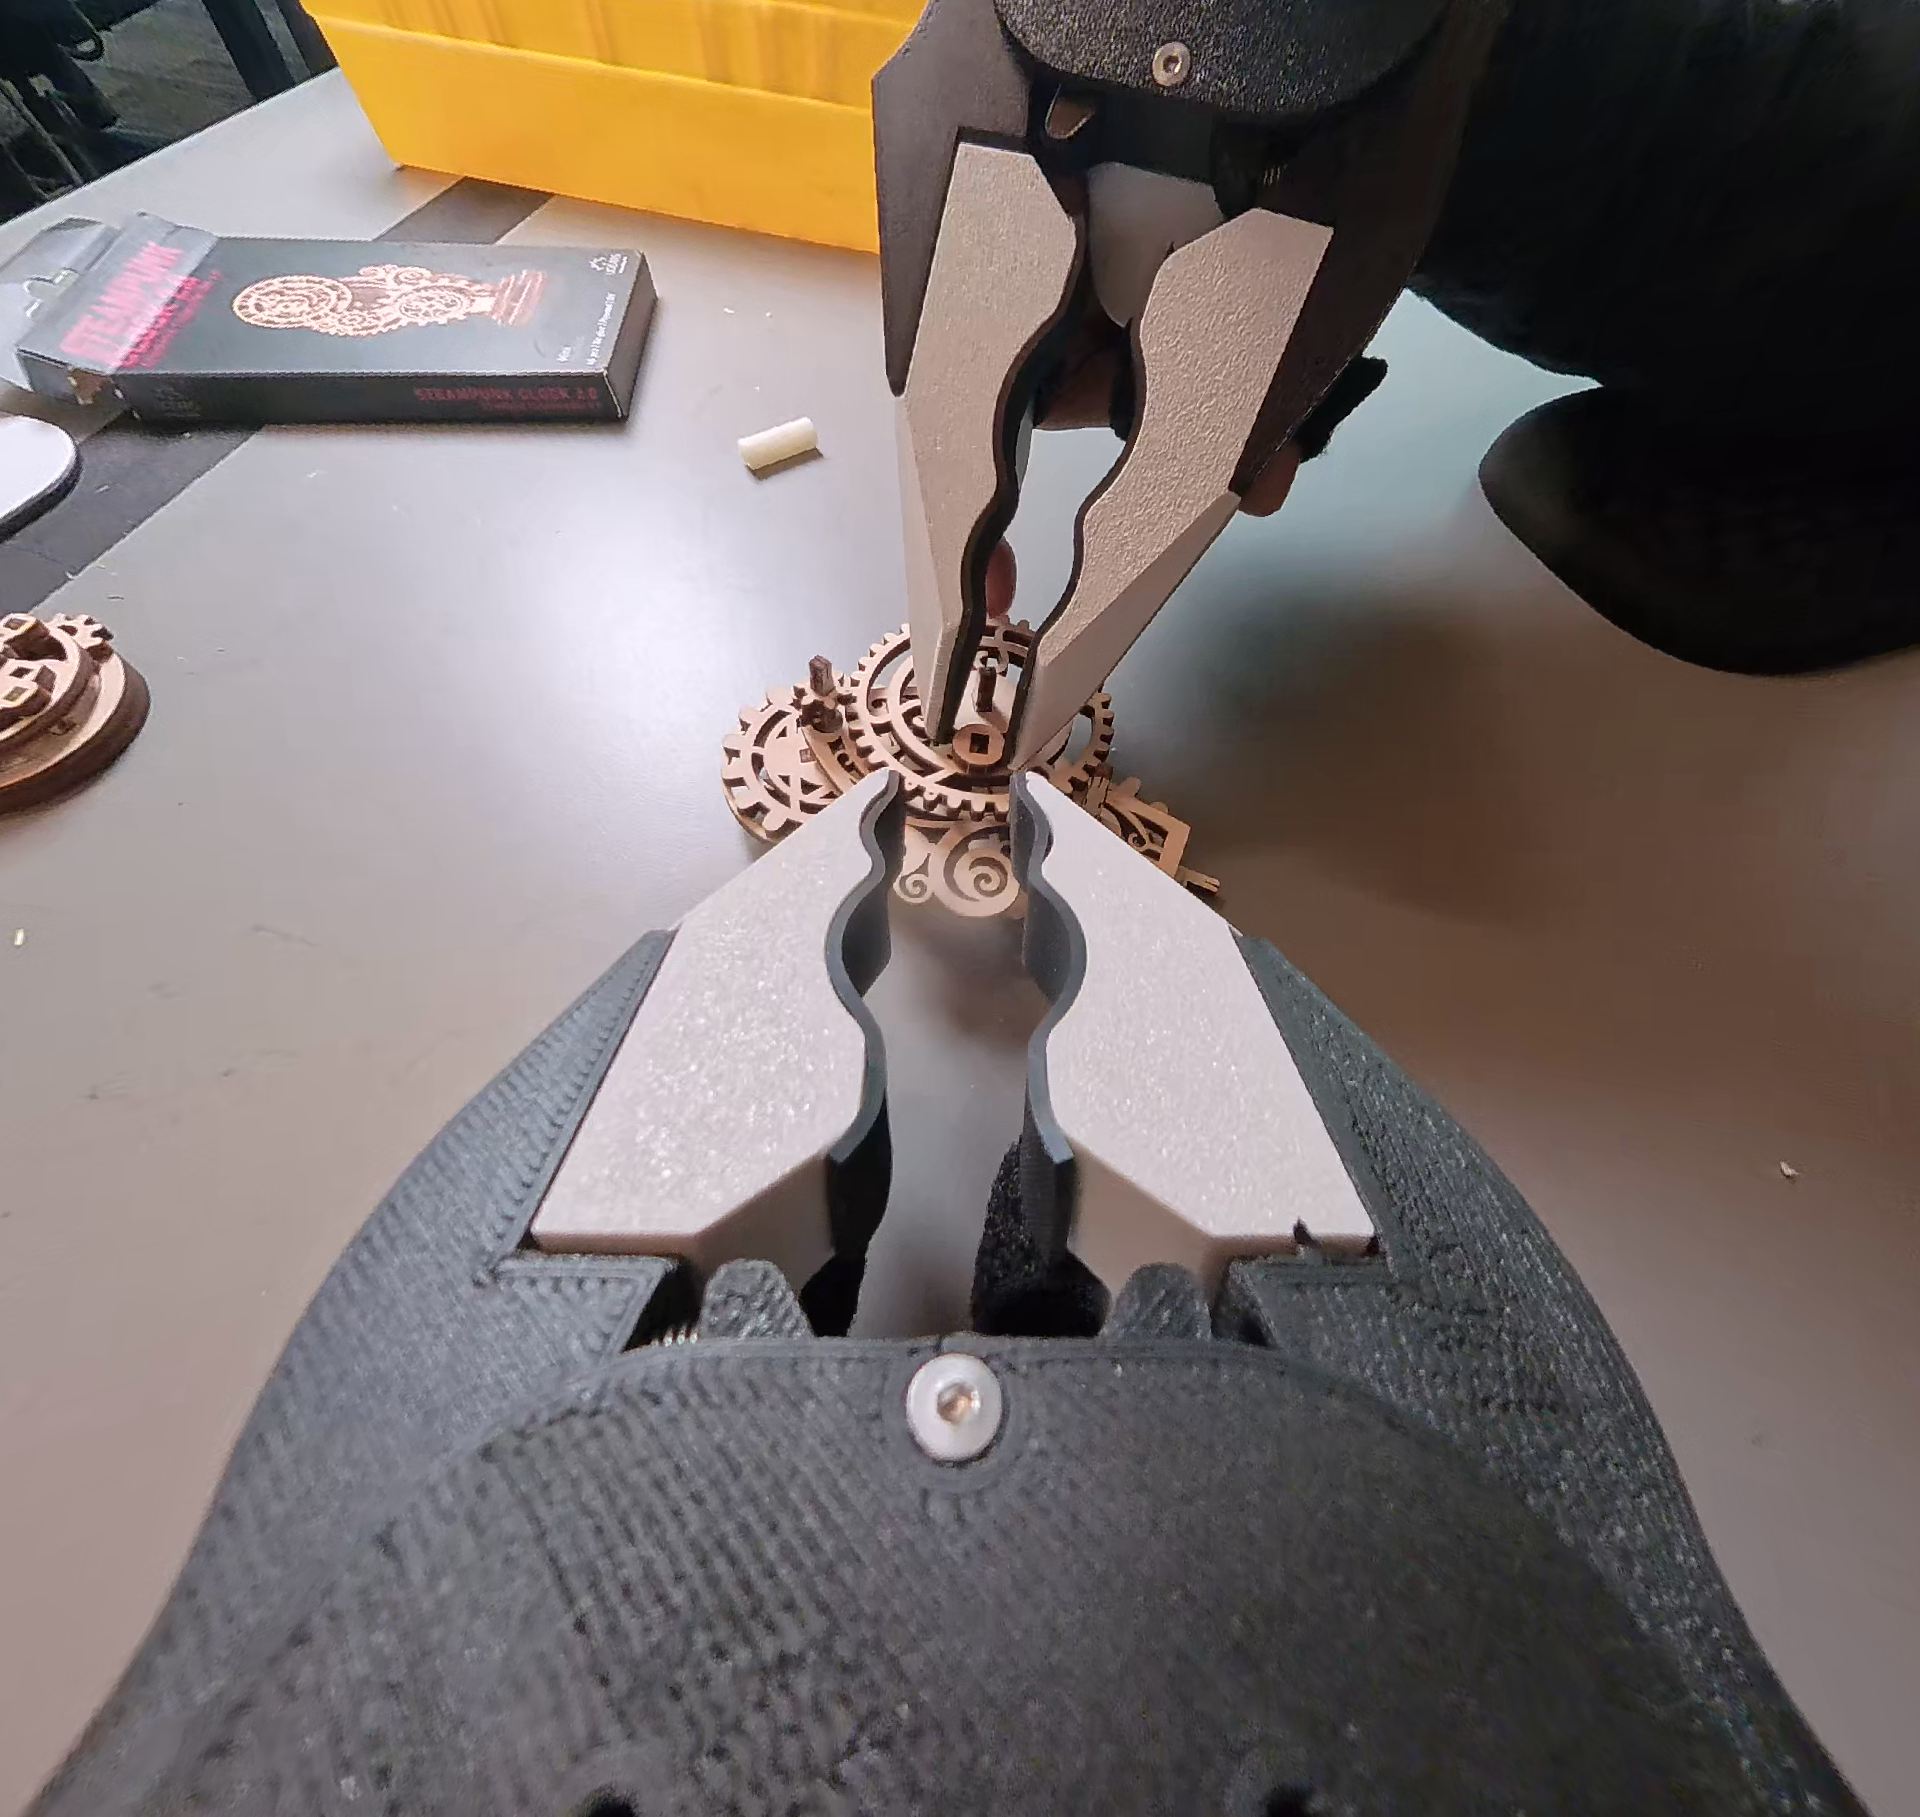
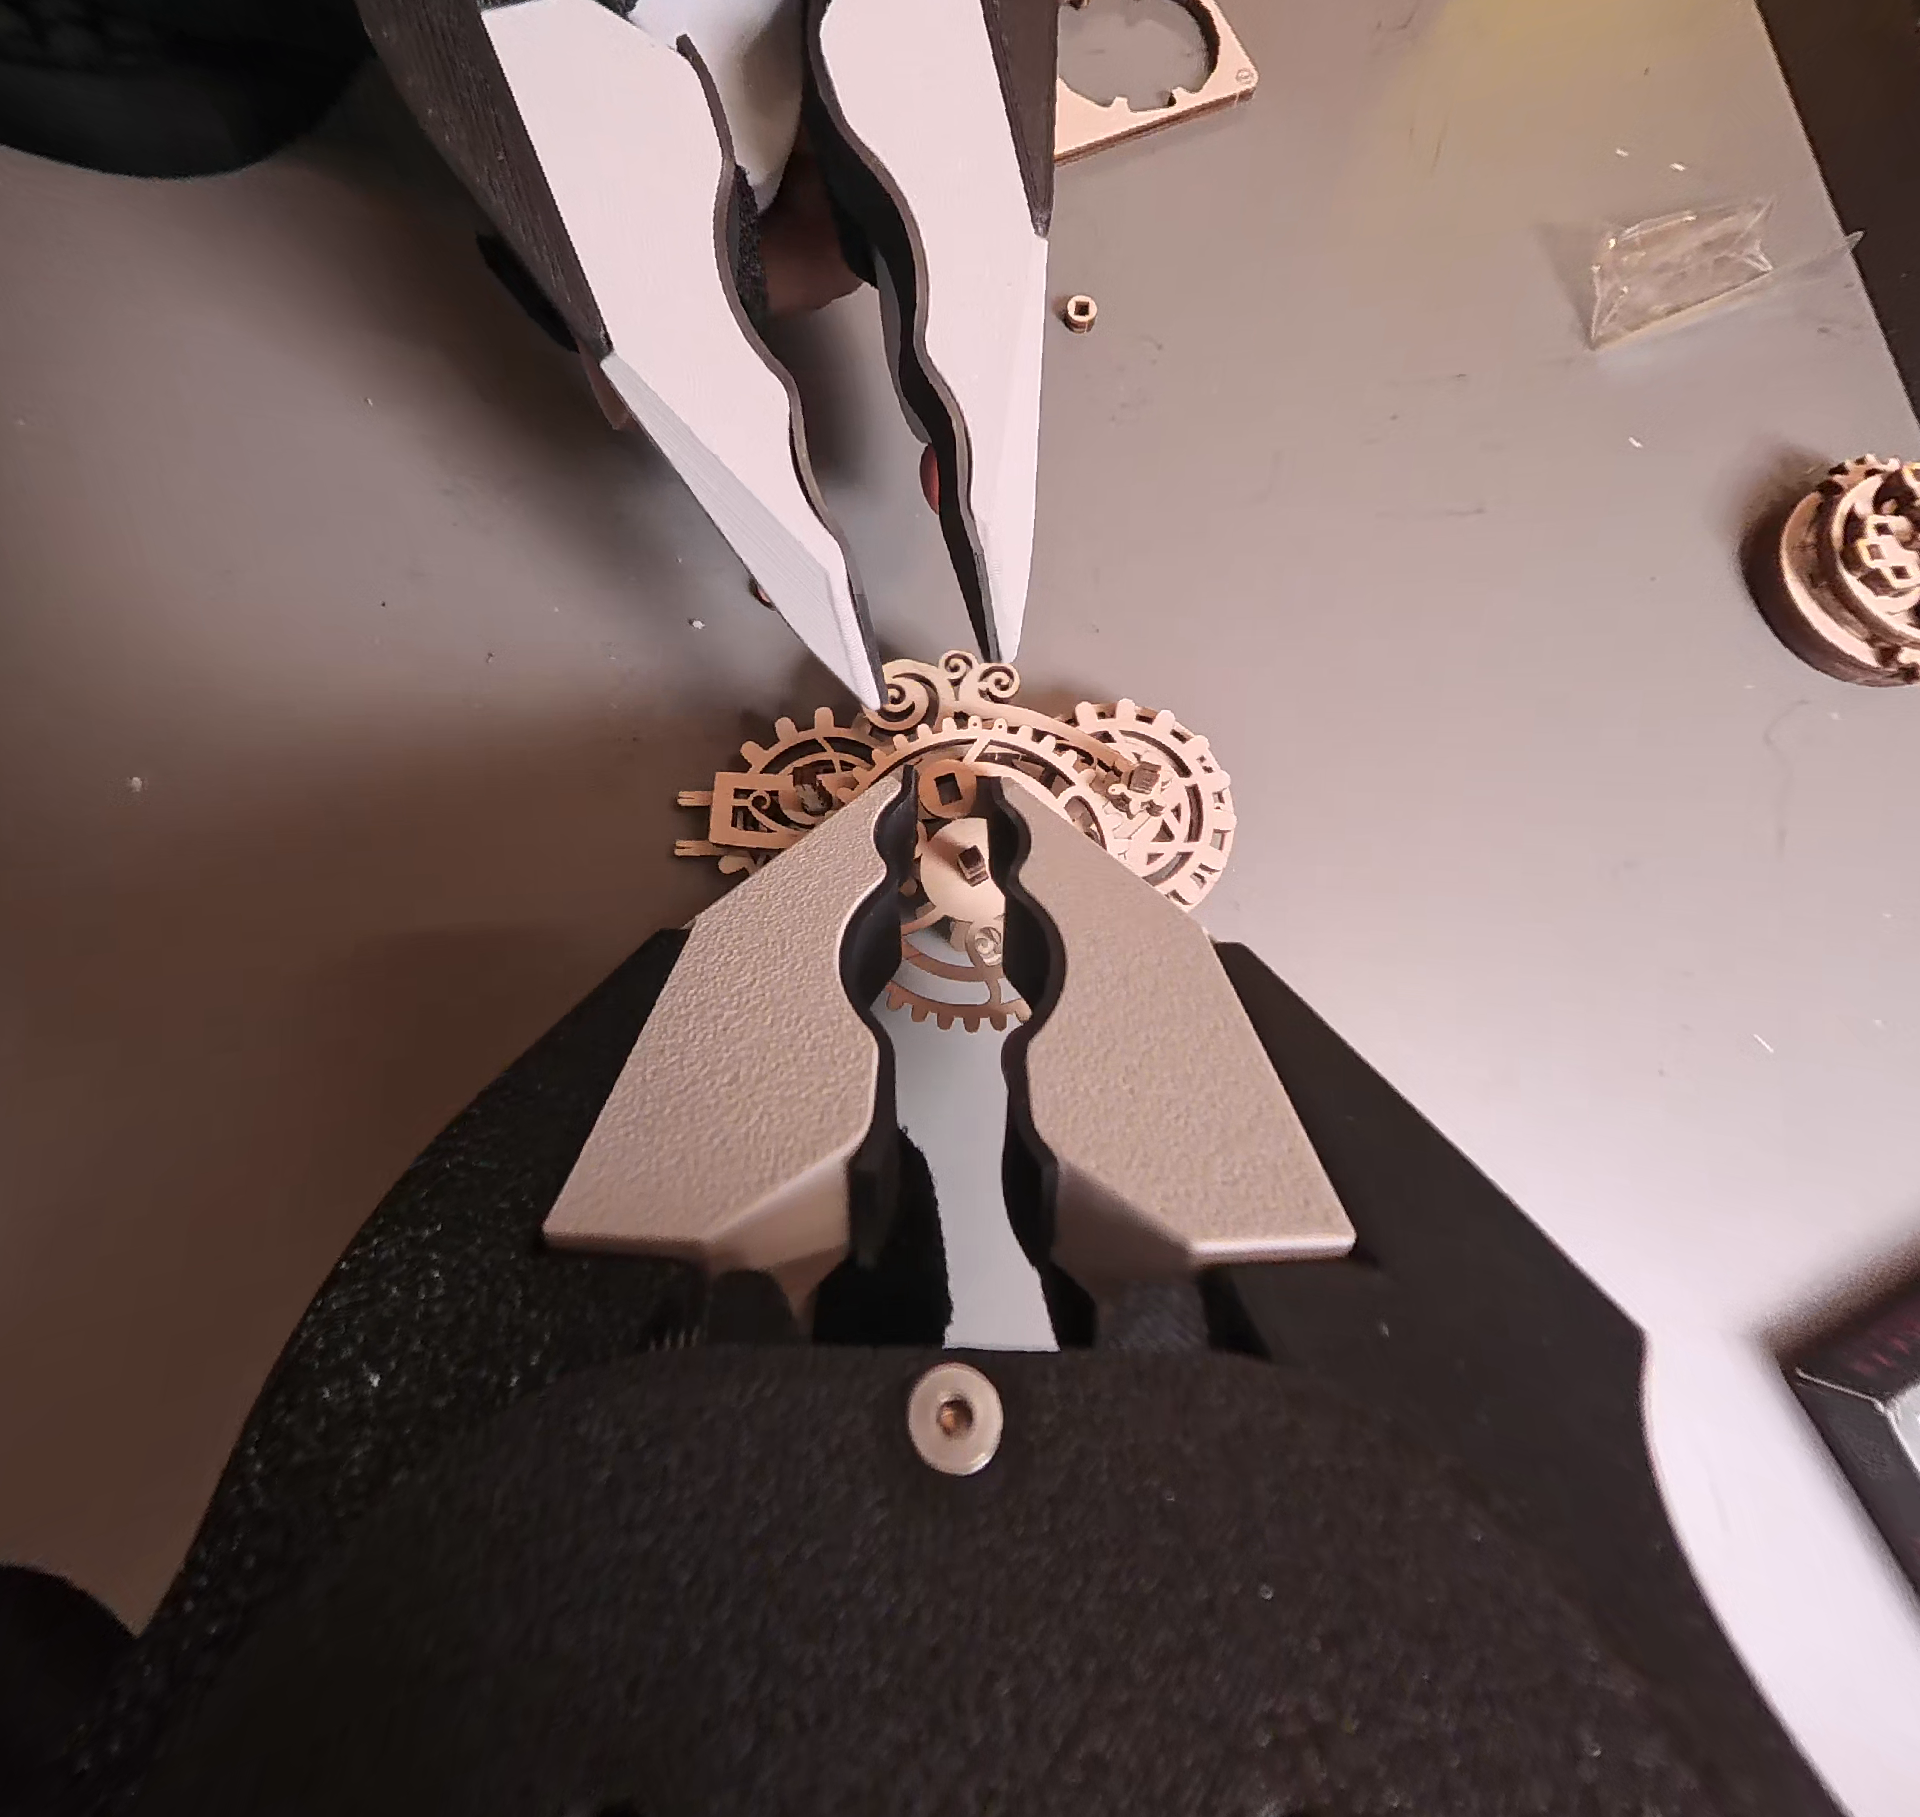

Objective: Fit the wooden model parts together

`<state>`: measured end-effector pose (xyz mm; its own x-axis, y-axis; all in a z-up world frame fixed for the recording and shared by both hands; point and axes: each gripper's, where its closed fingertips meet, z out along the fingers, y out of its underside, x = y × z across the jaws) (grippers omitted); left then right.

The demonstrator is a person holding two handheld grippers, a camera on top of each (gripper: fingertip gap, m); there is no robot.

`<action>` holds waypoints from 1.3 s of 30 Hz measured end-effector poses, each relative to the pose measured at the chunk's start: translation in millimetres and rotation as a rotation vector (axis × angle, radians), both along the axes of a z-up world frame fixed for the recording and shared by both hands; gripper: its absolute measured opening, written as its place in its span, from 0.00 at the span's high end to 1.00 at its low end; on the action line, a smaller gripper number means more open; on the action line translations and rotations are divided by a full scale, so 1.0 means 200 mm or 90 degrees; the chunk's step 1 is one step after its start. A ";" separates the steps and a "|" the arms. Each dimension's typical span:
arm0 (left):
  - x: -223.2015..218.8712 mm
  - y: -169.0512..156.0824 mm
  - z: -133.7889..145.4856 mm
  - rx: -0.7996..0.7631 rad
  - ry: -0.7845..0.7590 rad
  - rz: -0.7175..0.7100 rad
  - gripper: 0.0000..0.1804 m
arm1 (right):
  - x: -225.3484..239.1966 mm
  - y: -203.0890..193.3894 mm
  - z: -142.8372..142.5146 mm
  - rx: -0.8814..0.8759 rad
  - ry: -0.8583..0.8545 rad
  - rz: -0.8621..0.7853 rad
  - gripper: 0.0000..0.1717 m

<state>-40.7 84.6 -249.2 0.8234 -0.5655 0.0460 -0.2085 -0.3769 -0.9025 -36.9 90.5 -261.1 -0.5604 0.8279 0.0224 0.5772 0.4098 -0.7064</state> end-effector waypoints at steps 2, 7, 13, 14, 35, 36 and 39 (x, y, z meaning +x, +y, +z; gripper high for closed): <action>0.00 0.00 0.00 0.000 0.001 -0.001 0.90 | 0.00 0.00 0.00 0.001 -0.002 0.000 0.94; 0.00 0.00 0.00 0.000 -0.002 0.000 0.90 | 0.00 0.00 0.00 0.002 -0.003 0.000 0.94; -0.01 0.00 0.00 0.000 -0.006 0.005 0.90 | 0.00 0.00 0.04 -0.014 0.013 -0.003 0.94; -0.01 0.01 0.00 -0.001 -0.007 0.006 0.90 | -0.01 0.00 0.06 -0.020 0.020 -0.005 0.94; -0.08 0.03 0.04 0.013 -0.058 0.058 0.88 | 0.07 0.19 0.29 -0.090 0.148 -0.160 0.94; -0.07 0.03 0.04 0.013 -0.056 0.057 0.88 | 0.07 0.19 0.28 -0.097 0.152 -0.165 0.94; -0.06 0.03 0.03 0.013 -0.040 0.054 0.87 | 0.06 0.19 0.25 -0.097 0.161 -0.166 0.94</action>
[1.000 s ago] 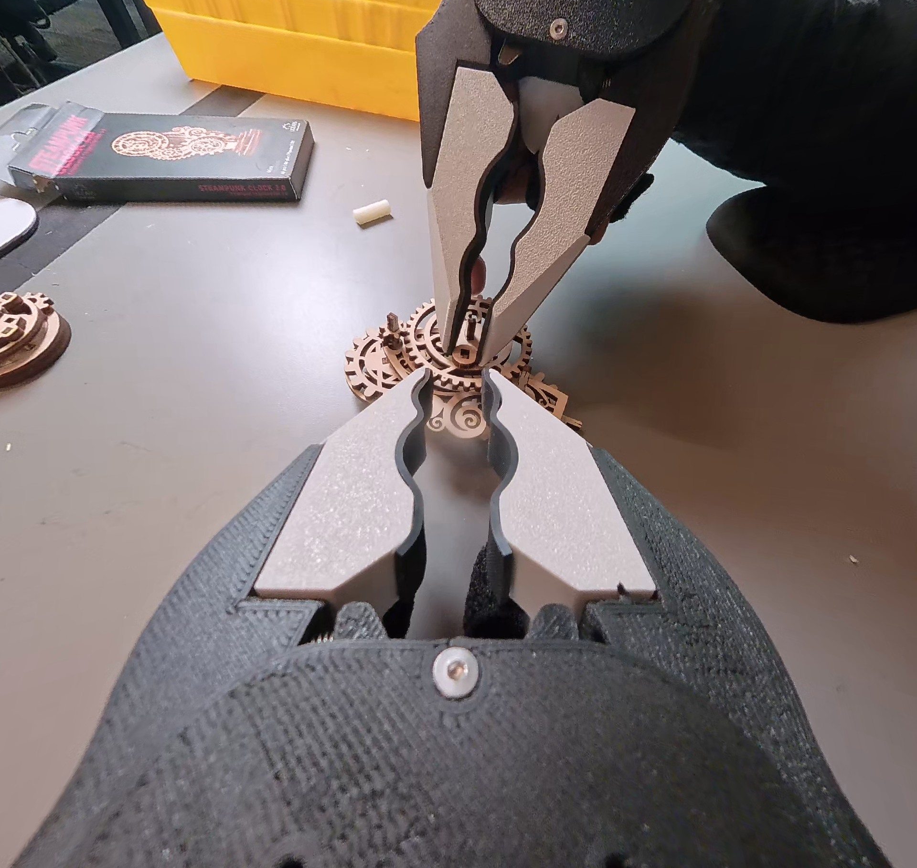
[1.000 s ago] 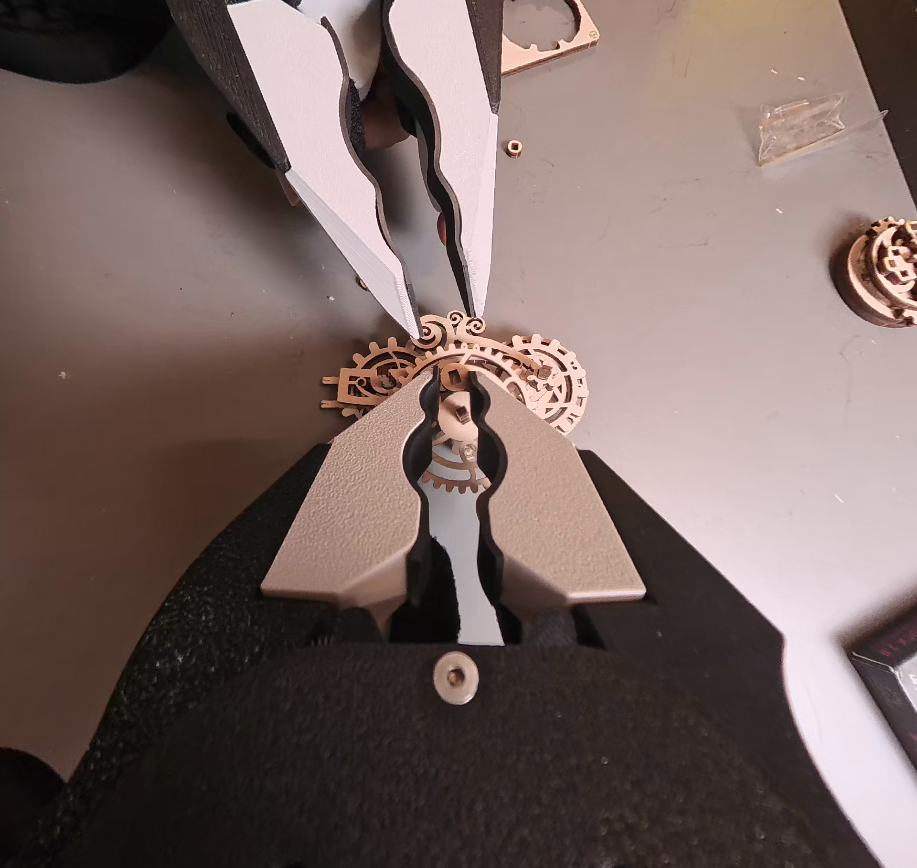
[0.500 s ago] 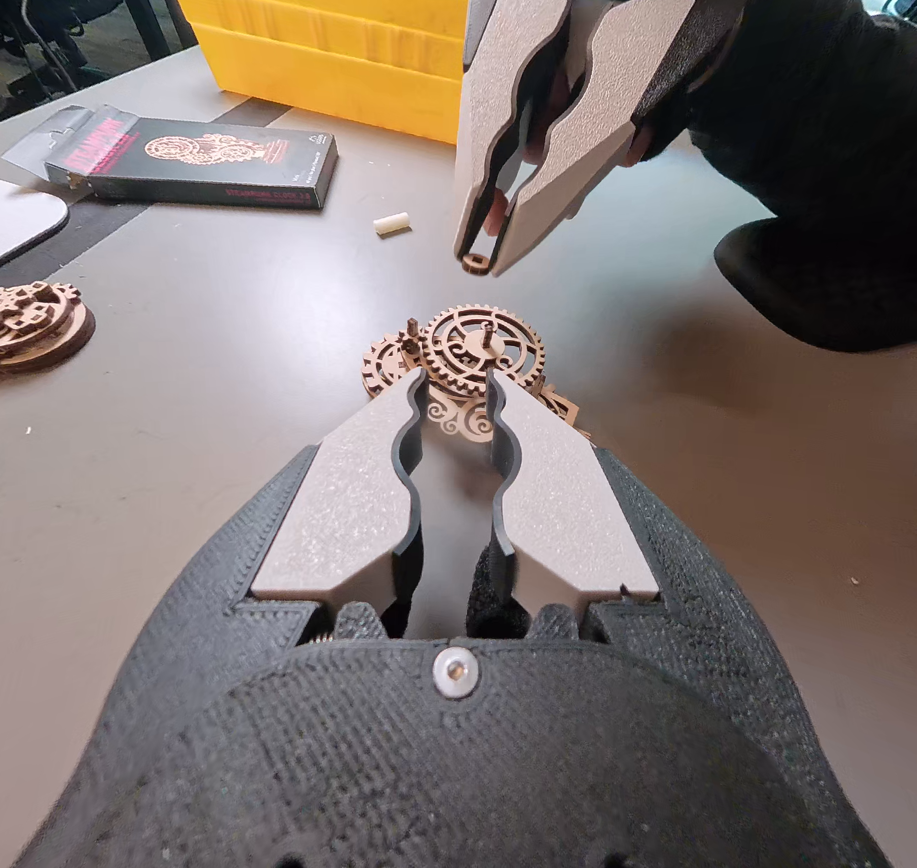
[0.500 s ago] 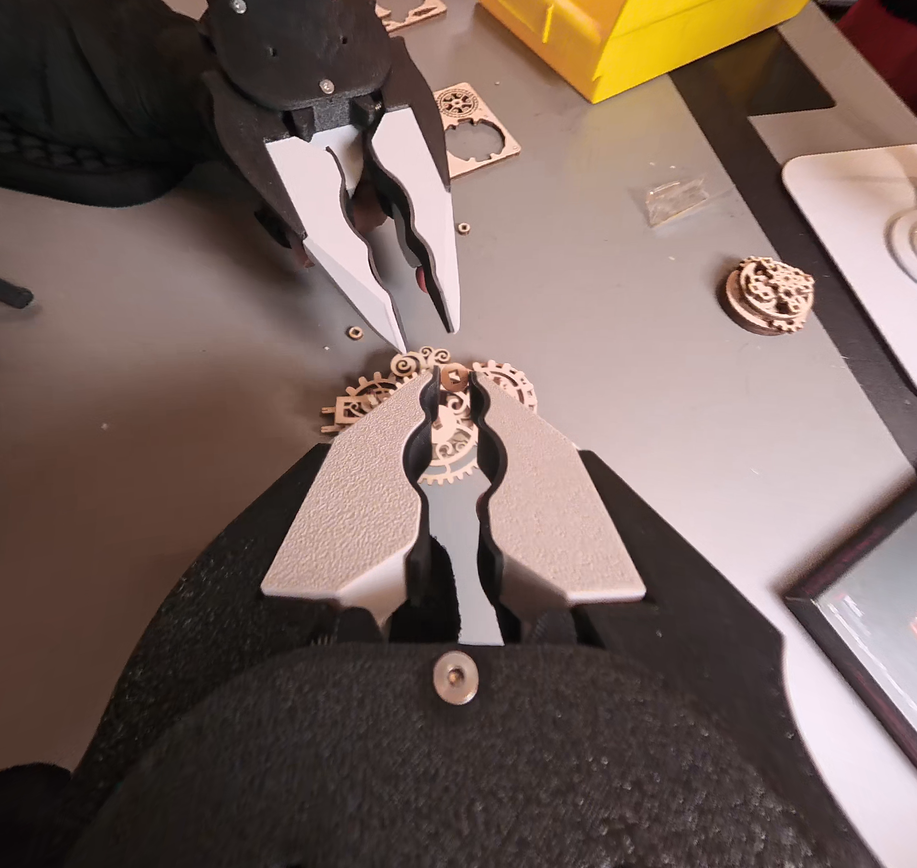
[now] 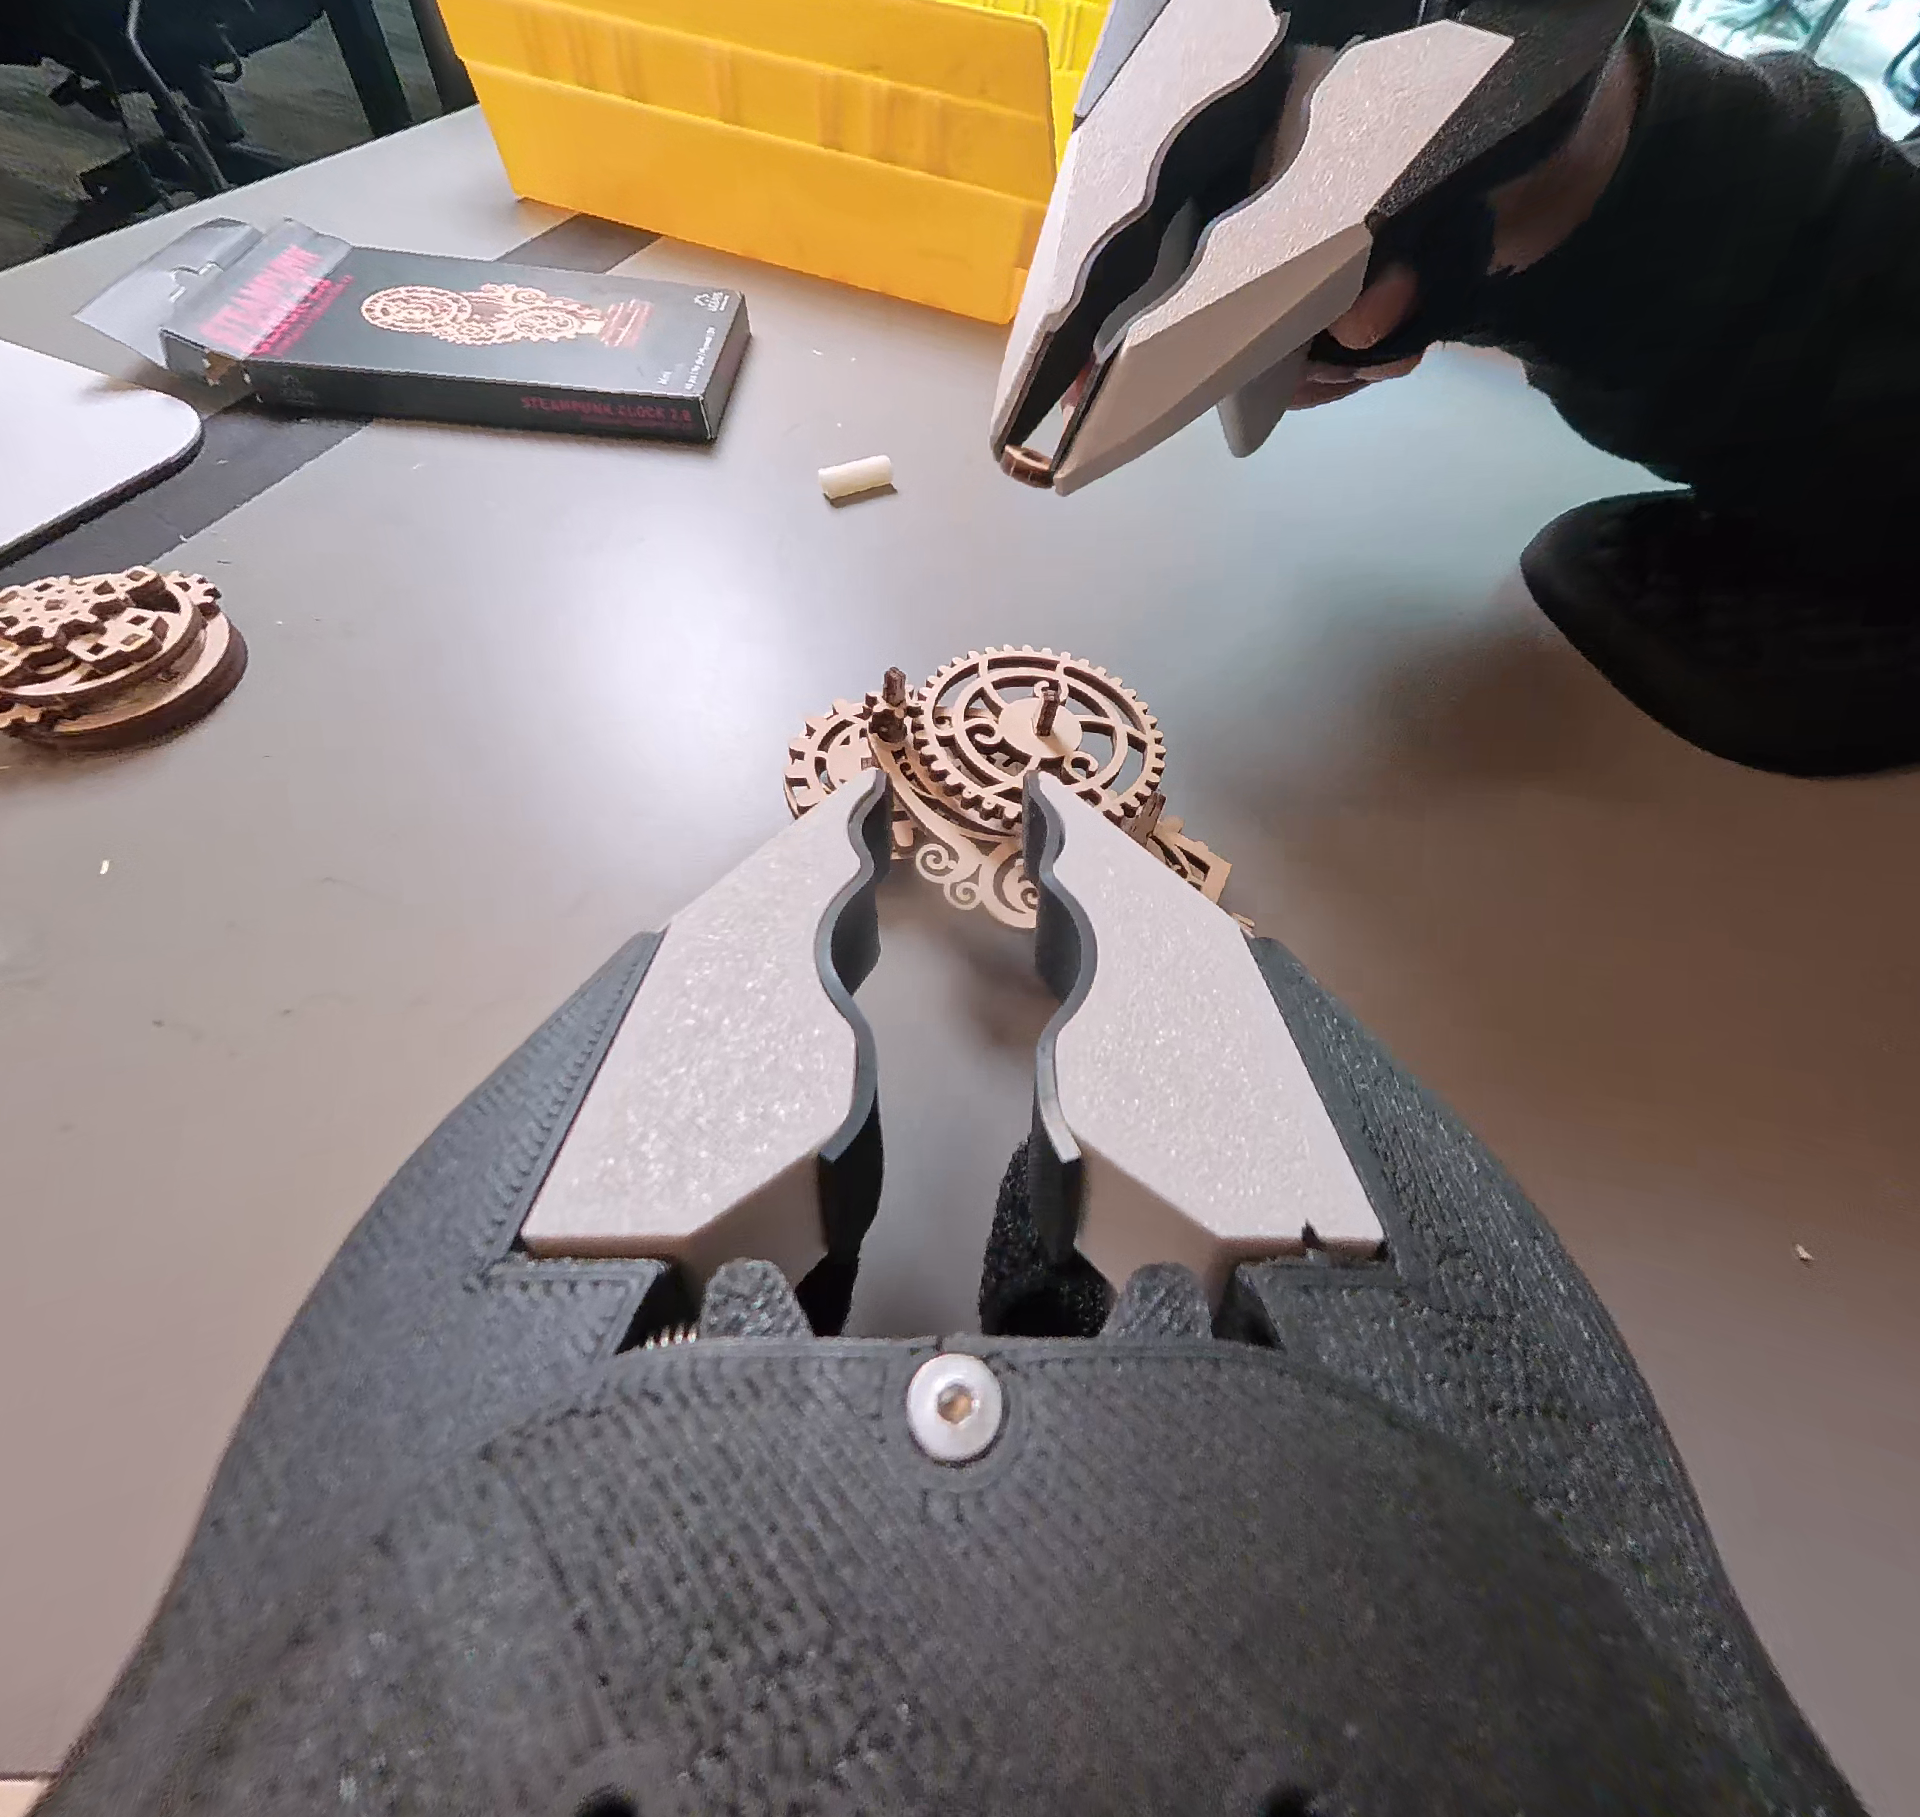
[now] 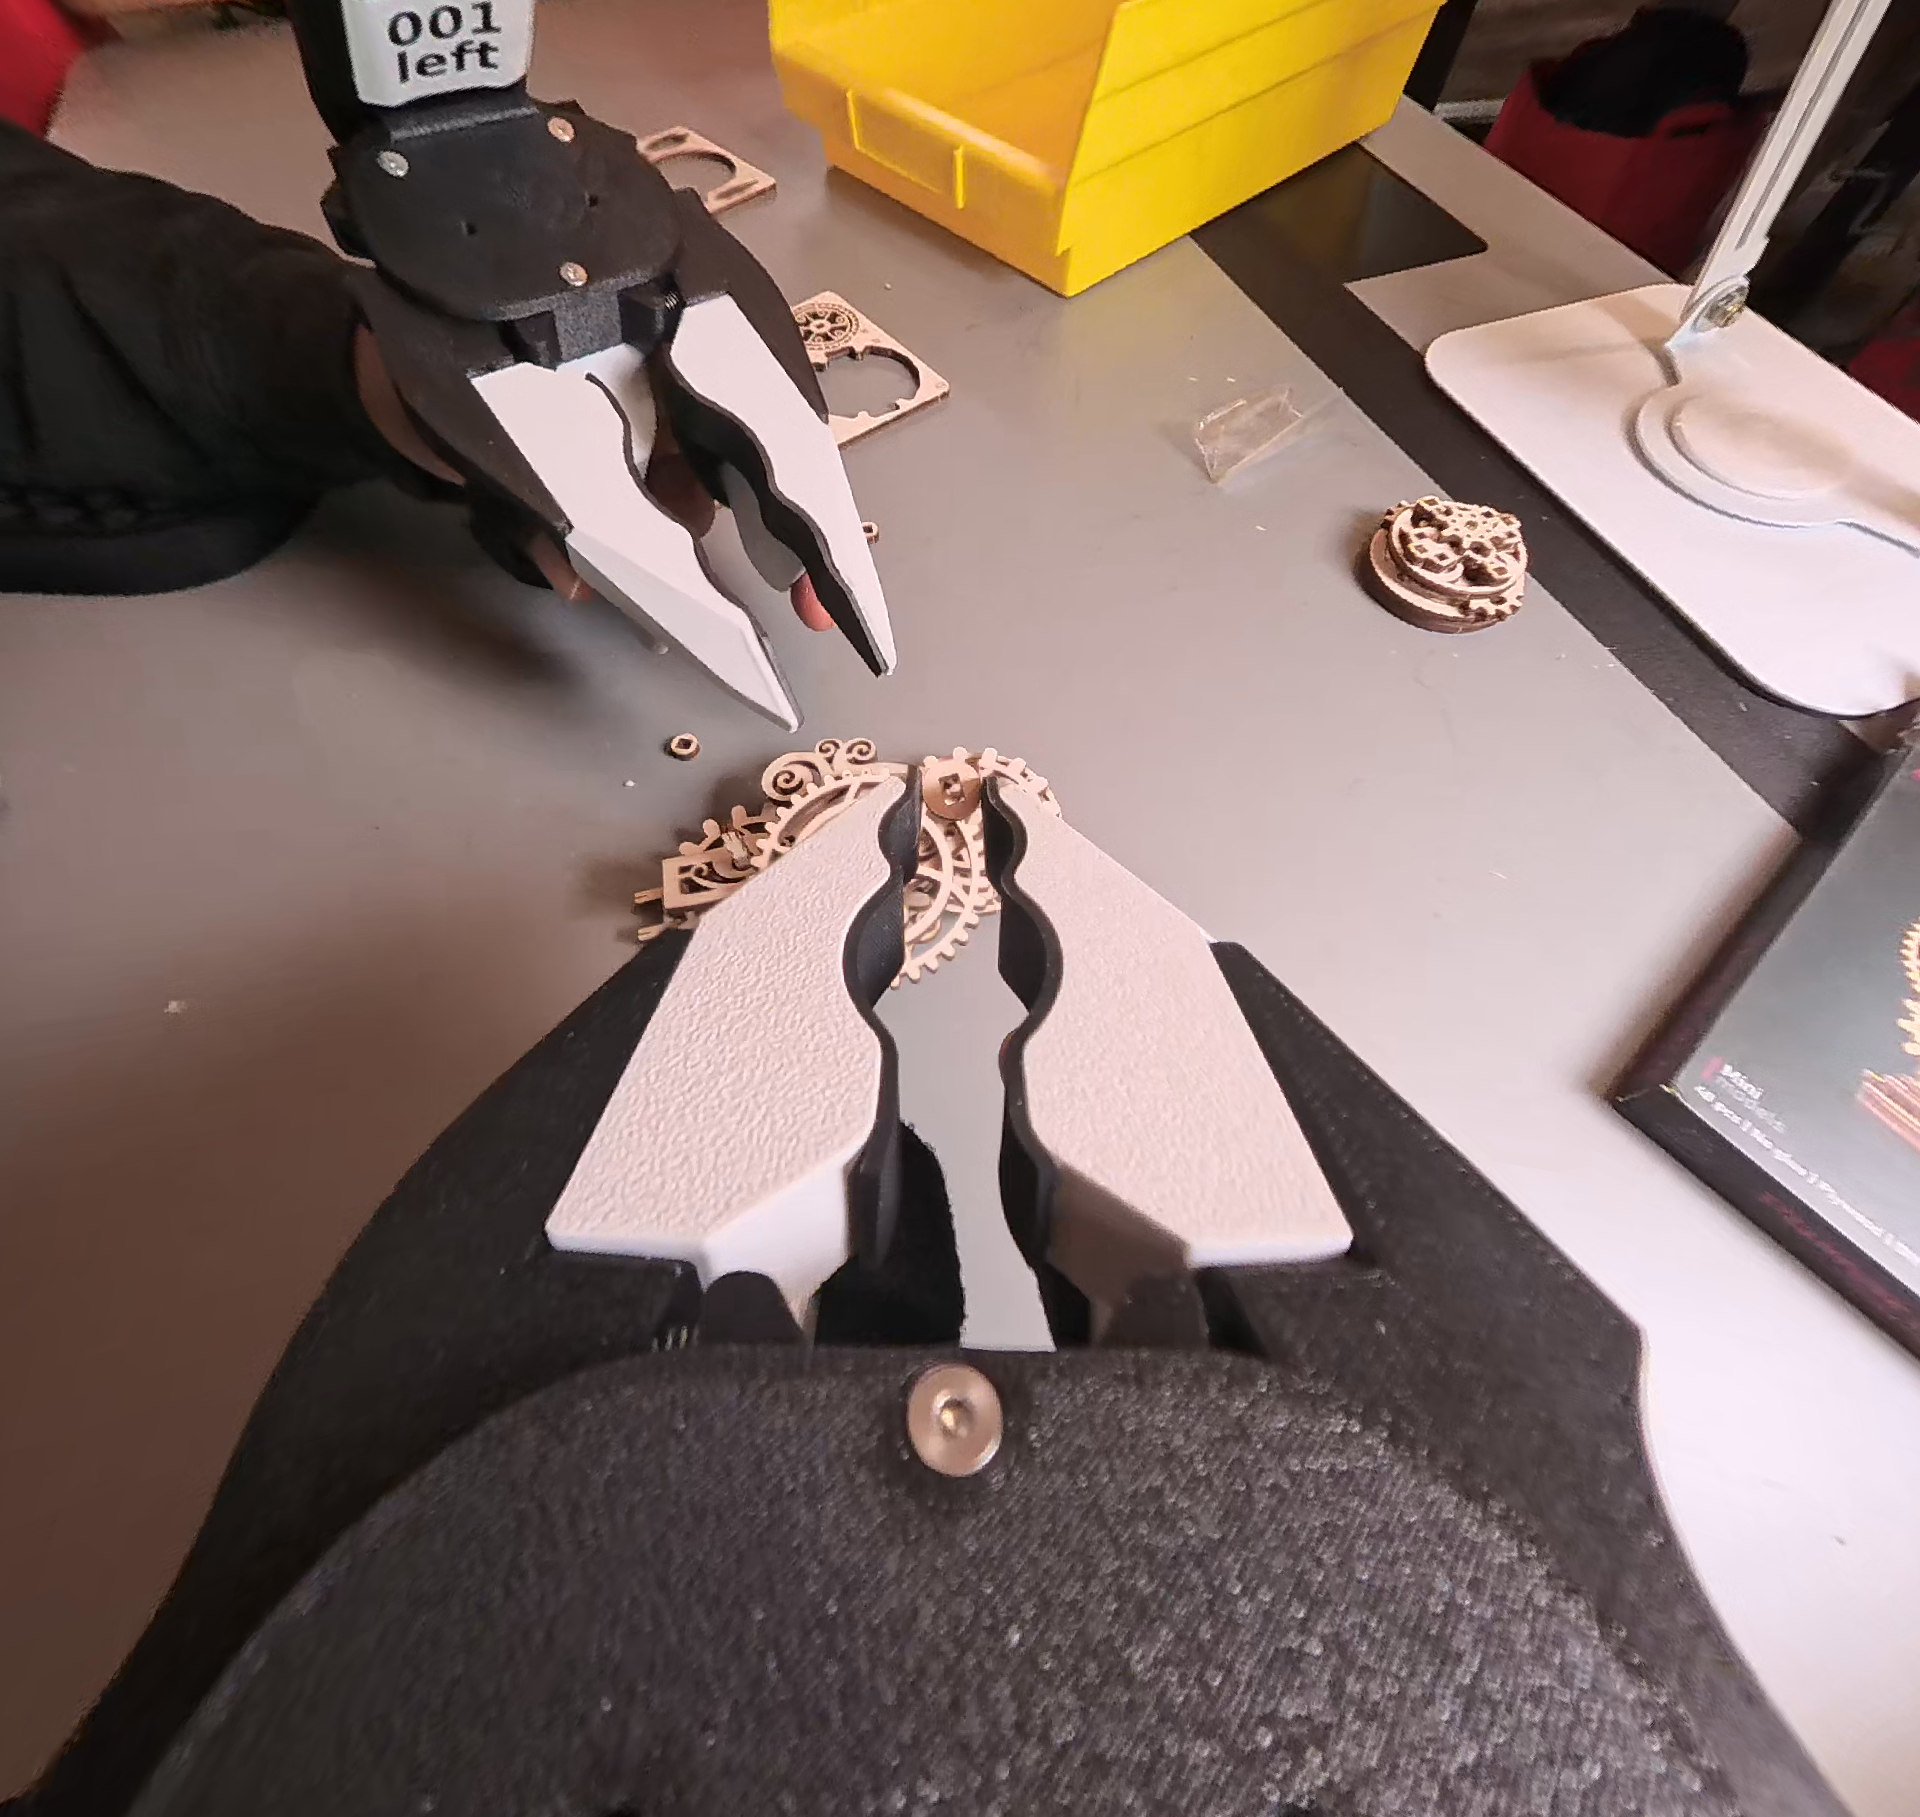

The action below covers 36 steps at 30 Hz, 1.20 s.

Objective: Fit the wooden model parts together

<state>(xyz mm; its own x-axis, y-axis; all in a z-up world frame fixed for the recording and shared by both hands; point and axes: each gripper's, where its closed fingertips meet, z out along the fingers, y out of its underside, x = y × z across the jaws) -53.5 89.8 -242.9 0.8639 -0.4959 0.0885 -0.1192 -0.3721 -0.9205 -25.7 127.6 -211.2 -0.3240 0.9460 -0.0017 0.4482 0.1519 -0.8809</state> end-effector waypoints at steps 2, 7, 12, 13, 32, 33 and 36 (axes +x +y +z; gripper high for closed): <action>0.00 0.00 0.00 0.005 0.013 0.002 0.87 | 0.00 -0.01 0.00 -0.010 0.006 0.005 0.94; 0.00 0.01 0.00 0.014 0.035 0.010 0.85 | 0.01 0.00 -0.01 -0.027 0.016 0.008 0.94; 0.00 0.01 0.00 0.016 0.037 0.016 0.83 | 0.01 0.00 -0.03 -0.024 0.016 0.007 0.94; 0.00 0.02 0.00 0.018 0.039 0.016 0.83 | 0.01 0.00 -0.03 -0.025 0.016 0.008 0.94; -0.03 0.01 0.10 0.101 0.082 0.043 1.00 | 0.02 0.01 -0.05 -0.005 0.014 0.013 0.94; -0.04 0.01 0.11 0.107 0.080 0.048 1.00 | 0.02 0.01 -0.05 -0.007 0.015 0.012 0.94; -0.06 0.02 0.12 0.110 0.072 0.058 1.00 | 0.03 0.02 -0.05 -0.008 0.015 0.017 0.94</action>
